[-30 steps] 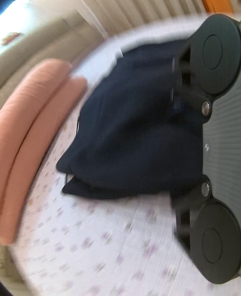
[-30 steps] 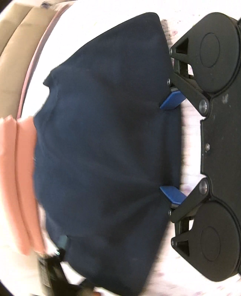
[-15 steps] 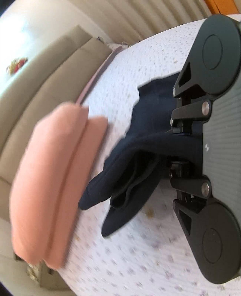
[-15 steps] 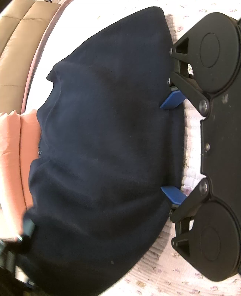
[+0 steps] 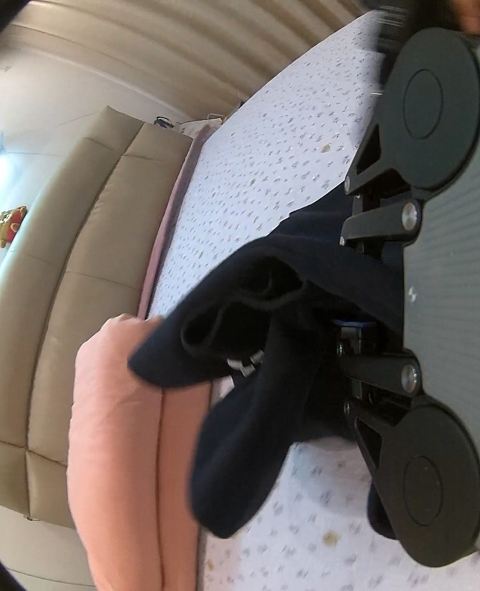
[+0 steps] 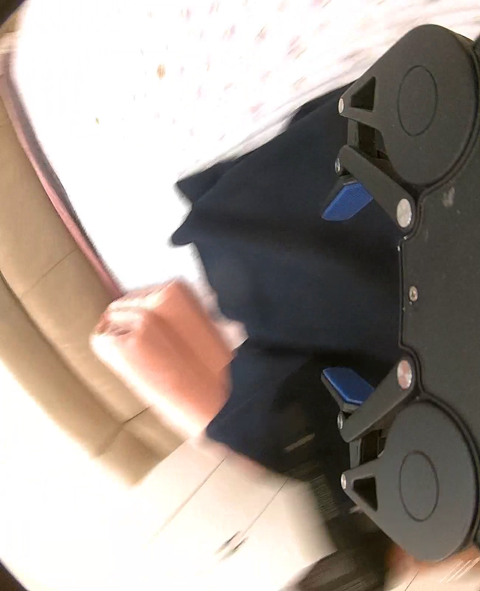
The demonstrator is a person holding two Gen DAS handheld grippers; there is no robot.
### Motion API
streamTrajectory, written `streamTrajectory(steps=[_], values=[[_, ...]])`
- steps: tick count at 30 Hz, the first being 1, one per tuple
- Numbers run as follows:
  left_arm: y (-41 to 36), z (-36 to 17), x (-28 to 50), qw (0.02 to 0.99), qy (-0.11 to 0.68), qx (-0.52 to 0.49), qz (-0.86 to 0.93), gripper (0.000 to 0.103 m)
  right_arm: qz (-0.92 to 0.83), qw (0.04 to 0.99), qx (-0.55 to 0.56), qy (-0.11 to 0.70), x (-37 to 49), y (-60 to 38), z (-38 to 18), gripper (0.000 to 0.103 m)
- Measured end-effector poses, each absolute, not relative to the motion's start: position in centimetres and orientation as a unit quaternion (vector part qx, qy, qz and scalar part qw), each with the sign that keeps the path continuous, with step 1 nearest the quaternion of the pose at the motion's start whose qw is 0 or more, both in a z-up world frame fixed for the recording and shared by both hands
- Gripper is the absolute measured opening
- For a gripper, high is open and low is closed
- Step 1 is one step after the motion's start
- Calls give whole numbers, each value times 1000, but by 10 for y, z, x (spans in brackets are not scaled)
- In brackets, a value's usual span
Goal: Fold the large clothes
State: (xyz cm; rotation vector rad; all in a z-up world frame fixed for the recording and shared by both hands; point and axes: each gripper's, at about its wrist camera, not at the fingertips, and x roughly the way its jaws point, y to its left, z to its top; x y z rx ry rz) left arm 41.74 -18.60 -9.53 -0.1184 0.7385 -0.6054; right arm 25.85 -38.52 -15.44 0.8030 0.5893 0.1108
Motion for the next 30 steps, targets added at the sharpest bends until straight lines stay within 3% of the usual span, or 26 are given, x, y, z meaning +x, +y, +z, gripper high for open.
streamTrajectory(steps=[9,14,20,25,26,27,28,30], values=[[-284,-135,404,882,356,28,-306,28,218,804,452,318,348,-426,-205,103],[-324,-145,370,893,320,132,-286,41,271,783,502,247,342,-449,-221,103],[-331,-142,361,881,331,146,-306,41,257,851,328,318,365,-429,-186,103],[-326,-134,352,861,342,164,-338,41,191,865,251,391,397,-398,-165,103],[-325,-132,349,860,340,170,-340,41,179,870,244,390,401,-391,-163,94],[-323,-128,347,862,336,176,-336,44,156,879,242,381,389,-390,-161,57],[-319,-121,343,865,329,181,-333,45,143,886,236,373,386,-386,-157,31],[-302,-103,328,876,311,175,-323,45,125,897,246,346,375,-381,-146,21]])
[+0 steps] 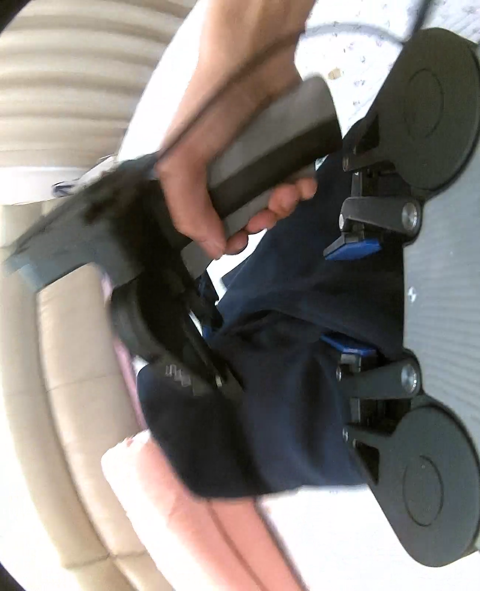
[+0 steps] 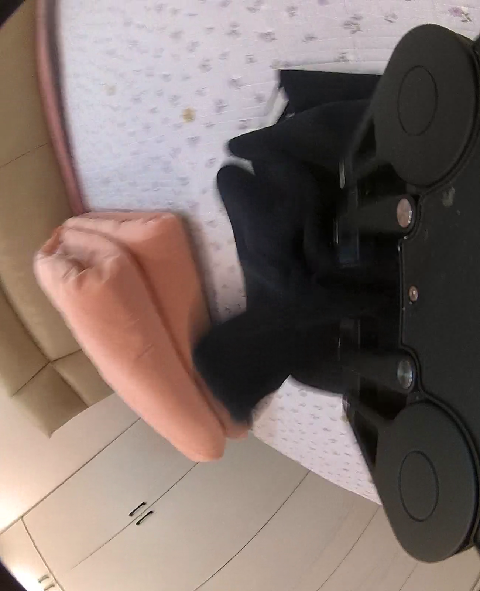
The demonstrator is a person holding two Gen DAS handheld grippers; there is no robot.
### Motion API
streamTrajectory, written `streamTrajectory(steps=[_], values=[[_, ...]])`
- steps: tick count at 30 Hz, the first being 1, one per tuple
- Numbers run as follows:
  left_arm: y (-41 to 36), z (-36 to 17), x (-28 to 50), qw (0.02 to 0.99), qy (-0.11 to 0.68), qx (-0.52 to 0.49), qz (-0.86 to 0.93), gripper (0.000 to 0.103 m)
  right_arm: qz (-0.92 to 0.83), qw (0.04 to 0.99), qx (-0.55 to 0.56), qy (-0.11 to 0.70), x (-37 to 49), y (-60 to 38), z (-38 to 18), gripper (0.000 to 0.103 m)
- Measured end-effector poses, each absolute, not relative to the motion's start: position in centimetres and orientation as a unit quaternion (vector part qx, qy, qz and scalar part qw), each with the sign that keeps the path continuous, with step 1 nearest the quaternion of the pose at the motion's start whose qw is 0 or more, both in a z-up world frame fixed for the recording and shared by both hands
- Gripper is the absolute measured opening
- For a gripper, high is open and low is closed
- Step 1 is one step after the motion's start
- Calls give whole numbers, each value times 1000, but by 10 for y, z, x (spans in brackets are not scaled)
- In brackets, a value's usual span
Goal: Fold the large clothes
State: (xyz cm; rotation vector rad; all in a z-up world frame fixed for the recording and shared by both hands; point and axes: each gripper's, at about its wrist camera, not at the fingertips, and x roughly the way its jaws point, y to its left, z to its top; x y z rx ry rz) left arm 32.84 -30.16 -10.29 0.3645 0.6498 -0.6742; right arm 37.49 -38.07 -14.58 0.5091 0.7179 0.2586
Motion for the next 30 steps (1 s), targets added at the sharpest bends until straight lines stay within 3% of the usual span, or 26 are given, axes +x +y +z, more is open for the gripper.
streamTrajectory(steps=[2,4,6,9,12,13,14,16,18,20,22,23,24,25,30], values=[[-285,-83,309,888,295,159,-315,46,78,875,323,353,371,-388,-145,20],[-258,-63,290,897,273,129,-322,54,87,864,377,323,363,-401,-143,20],[-238,-45,284,910,245,101,-318,64,96,878,362,298,352,-411,-134,20],[-220,-38,301,924,239,72,-289,64,71,861,400,306,341,-445,-153,20],[-206,-68,341,916,303,24,-260,61,60,828,451,327,338,-474,-188,21],[-205,-82,356,908,332,18,-254,55,64,815,470,332,336,-481,-200,22],[-205,-97,372,897,362,13,-251,52,78,800,489,341,335,-487,-210,26],[-201,-126,388,871,407,-22,-274,52,94,779,514,347,338,-491,-221,47],[-202,-130,394,857,419,-26,-298,64,124,760,517,373,333,-490,-224,77],[-220,-131,392,860,406,38,-307,68,166,752,485,414,328,-479,-220,90],[-225,-135,390,864,398,62,-303,71,165,780,422,431,317,-465,-207,90],[-222,-134,382,865,395,66,-302,71,144,799,398,427,310,-459,-200,86],[-225,-134,380,865,393,74,-302,71,124,814,389,414,304,-455,-192,41],[-226,-134,380,865,392,82,-303,71,105,826,390,394,293,-451,-182,18],[-219,-140,380,850,409,61,-328,75,130,867,372,304,244,-449,-137,16]])
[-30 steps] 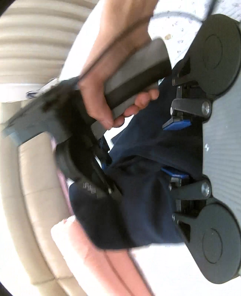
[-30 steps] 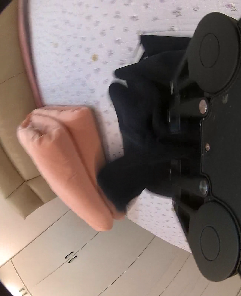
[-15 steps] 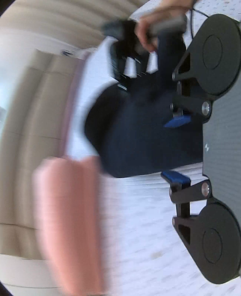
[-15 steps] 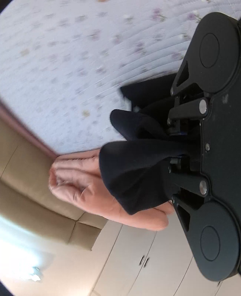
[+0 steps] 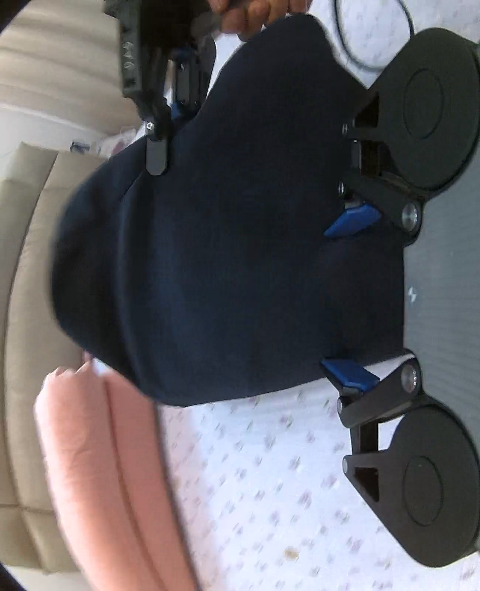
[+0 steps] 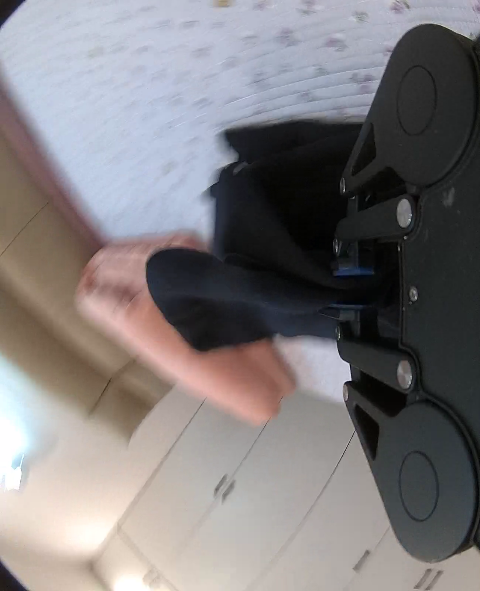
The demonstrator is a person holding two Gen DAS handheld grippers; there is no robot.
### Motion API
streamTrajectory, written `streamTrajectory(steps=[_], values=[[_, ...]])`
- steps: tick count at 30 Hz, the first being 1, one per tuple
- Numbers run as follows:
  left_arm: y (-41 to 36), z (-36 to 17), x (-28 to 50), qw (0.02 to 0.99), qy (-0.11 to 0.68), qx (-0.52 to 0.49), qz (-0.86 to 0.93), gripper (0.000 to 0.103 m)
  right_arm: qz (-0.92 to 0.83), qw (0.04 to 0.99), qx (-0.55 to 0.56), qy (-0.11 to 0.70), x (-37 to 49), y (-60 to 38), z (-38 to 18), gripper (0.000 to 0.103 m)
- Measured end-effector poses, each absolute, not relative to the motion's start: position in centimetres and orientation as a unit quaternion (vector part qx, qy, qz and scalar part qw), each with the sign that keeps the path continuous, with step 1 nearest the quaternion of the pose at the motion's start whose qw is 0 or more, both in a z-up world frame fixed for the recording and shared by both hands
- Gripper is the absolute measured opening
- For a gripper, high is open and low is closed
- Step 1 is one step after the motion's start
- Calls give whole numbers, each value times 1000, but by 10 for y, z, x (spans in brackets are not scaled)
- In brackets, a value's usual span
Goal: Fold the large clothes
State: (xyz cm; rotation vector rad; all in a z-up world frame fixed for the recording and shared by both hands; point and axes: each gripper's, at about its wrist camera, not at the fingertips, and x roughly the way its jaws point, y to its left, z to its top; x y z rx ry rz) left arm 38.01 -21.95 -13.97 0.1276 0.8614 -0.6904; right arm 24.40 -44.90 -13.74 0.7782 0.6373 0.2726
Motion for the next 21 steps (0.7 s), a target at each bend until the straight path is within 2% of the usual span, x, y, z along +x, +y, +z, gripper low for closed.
streamTrajectory(steps=[2,4,5,7,9,11,13,14,15,18,21], values=[[-226,-146,380,844,415,76,-332,75,76,861,363,349,249,-461,-166,17],[-235,-150,372,848,400,110,-330,76,64,819,402,404,257,-471,-202,30],[-238,-150,369,849,397,120,-328,77,65,802,430,409,253,-476,-212,46],[-240,-152,369,848,400,130,-323,80,93,779,489,381,231,-483,-214,55],[-240,-154,370,846,404,132,-323,80,129,765,502,382,212,-483,-209,99],[-239,-155,370,842,409,130,-326,81,141,768,466,415,190,-476,-200,100],[-239,-155,368,840,412,131,-327,82,134,784,413,444,170,-462,-195,83],[-239,-155,366,841,412,131,-326,83,126,795,395,442,163,-457,-191,30],[-239,-157,366,839,414,130,-327,85,114,811,388,422,152,-456,-182,9],[-236,-155,367,834,425,103,-337,90,112,857,361,351,117,-458,-157,6],[-239,-162,364,827,437,113,-337,89,57,853,302,422,114,-458,-182,6]])
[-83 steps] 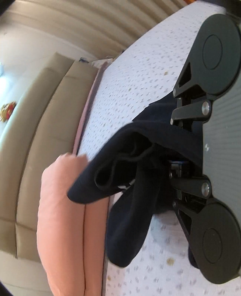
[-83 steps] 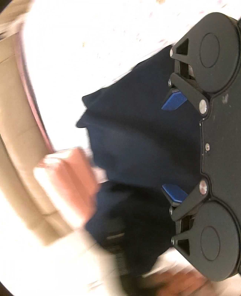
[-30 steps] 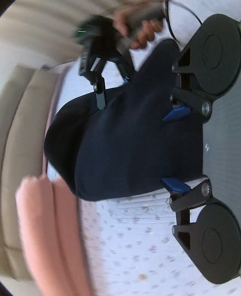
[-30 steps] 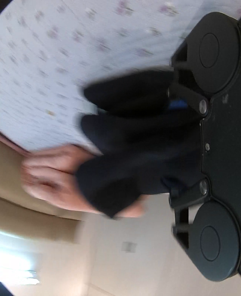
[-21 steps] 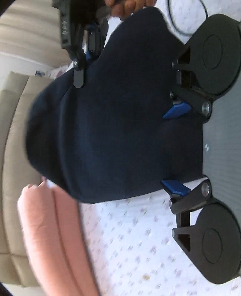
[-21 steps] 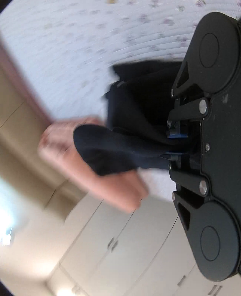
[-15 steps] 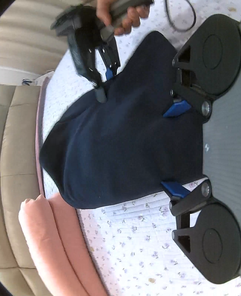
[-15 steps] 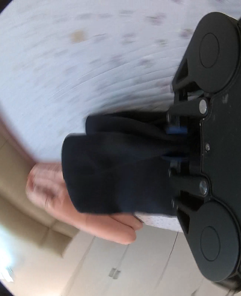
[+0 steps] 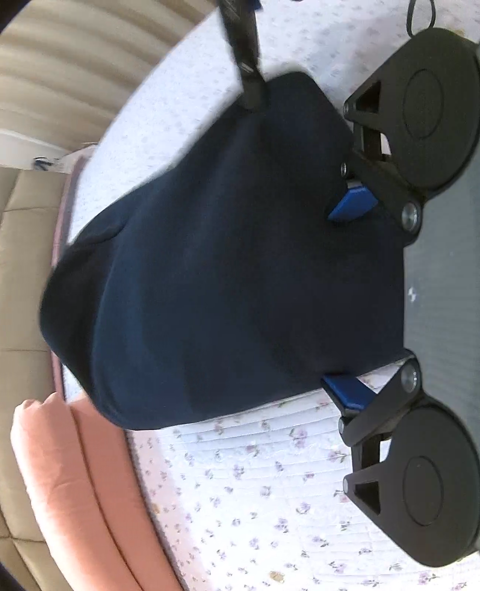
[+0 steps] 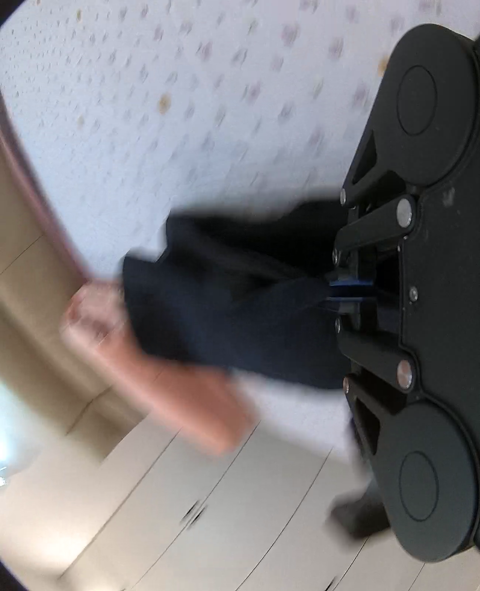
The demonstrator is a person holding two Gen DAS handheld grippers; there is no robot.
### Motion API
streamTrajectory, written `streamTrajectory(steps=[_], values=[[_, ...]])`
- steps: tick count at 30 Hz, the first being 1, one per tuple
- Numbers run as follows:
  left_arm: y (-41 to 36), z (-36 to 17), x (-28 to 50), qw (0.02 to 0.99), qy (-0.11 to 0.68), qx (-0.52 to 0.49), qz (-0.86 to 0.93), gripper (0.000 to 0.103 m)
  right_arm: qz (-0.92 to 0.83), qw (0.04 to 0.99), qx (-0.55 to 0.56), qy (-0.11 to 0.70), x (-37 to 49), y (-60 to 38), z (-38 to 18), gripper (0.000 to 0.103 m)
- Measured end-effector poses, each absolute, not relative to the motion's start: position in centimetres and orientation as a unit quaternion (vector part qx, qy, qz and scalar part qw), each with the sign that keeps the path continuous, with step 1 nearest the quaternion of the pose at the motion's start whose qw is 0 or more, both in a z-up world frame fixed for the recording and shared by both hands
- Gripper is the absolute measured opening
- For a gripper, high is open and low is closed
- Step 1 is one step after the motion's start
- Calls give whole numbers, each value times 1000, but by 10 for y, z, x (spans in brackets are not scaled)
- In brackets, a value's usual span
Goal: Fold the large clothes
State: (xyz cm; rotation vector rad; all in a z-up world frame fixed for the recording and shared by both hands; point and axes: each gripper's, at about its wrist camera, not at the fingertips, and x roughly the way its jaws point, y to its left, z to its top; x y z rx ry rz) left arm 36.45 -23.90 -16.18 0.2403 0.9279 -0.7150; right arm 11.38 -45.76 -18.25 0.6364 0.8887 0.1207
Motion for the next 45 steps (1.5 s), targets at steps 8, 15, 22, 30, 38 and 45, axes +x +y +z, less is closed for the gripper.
streamTrajectory(steps=[8,15,22,30,38,45], values=[[-240,-175,372,819,450,104,-339,88,56,906,215,361,174,-445,-105,103],[-239,-175,369,818,444,110,-350,88,114,922,45,368,325,-369,-72,103],[-231,-175,372,814,439,100,-368,88,126,889,5,440,377,-336,-106,36],[-233,-172,369,816,431,108,-369,85,8,897,-25,441,405,-323,-147,1],[-243,-183,363,784,478,109,-380,78,-94,902,36,421,379,-369,-139,86],[-209,-165,350,748,525,51,-402,89,18,904,111,412,275,-388,-88,103]])
